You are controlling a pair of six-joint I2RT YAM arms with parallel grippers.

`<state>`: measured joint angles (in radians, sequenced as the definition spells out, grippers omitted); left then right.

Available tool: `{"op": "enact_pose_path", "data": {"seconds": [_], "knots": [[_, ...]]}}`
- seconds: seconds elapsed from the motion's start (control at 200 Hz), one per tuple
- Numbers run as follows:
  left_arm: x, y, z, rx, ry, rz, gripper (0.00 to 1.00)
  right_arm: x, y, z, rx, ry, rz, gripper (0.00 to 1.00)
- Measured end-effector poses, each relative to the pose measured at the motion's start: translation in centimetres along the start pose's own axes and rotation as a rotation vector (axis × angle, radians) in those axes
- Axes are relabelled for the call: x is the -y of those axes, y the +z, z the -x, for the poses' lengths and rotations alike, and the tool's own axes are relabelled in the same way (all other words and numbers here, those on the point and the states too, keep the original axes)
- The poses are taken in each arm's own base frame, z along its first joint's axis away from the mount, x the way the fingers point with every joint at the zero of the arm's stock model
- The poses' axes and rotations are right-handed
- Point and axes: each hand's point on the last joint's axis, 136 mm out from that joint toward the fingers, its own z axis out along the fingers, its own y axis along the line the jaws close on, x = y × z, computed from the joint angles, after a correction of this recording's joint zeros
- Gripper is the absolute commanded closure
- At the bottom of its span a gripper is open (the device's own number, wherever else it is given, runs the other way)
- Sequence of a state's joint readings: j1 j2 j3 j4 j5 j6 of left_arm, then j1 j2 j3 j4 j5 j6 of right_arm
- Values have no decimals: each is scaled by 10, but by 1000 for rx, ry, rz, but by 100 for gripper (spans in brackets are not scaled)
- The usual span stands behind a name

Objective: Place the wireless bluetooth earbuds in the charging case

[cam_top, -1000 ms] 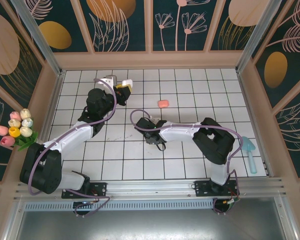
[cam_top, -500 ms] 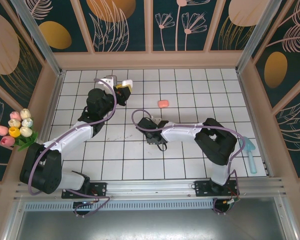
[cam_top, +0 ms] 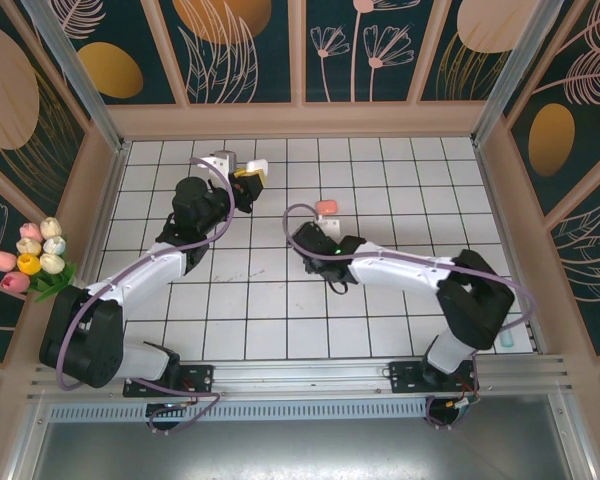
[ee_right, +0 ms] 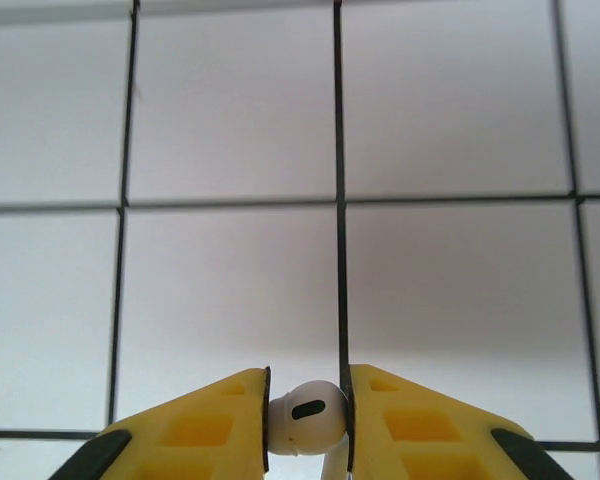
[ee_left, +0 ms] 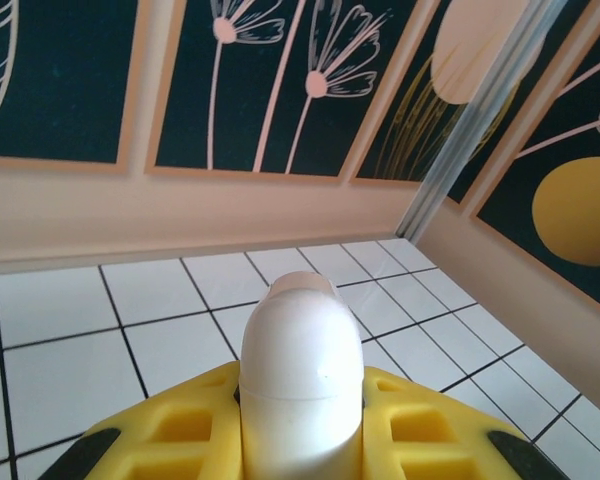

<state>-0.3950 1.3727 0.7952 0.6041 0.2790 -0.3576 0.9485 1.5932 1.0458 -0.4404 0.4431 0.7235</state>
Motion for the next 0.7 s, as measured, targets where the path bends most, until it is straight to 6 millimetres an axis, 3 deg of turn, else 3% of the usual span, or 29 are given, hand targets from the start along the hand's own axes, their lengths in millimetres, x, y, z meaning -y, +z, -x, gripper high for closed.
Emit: {"op": "enact_pose_path", "data": {"seconds": [0.37, 0.56, 0.696], "knots": [[35, -12, 0, 54, 102, -195, 100, 39, -90, 139, 389, 148, 114, 75], [60, -18, 6, 106, 185, -306, 99, 32, -142, 206, 574, 153, 240, 75], [76, -24, 10, 168, 266, -364, 98, 19, -170, 233, 663, 120, 333, 75]]}}
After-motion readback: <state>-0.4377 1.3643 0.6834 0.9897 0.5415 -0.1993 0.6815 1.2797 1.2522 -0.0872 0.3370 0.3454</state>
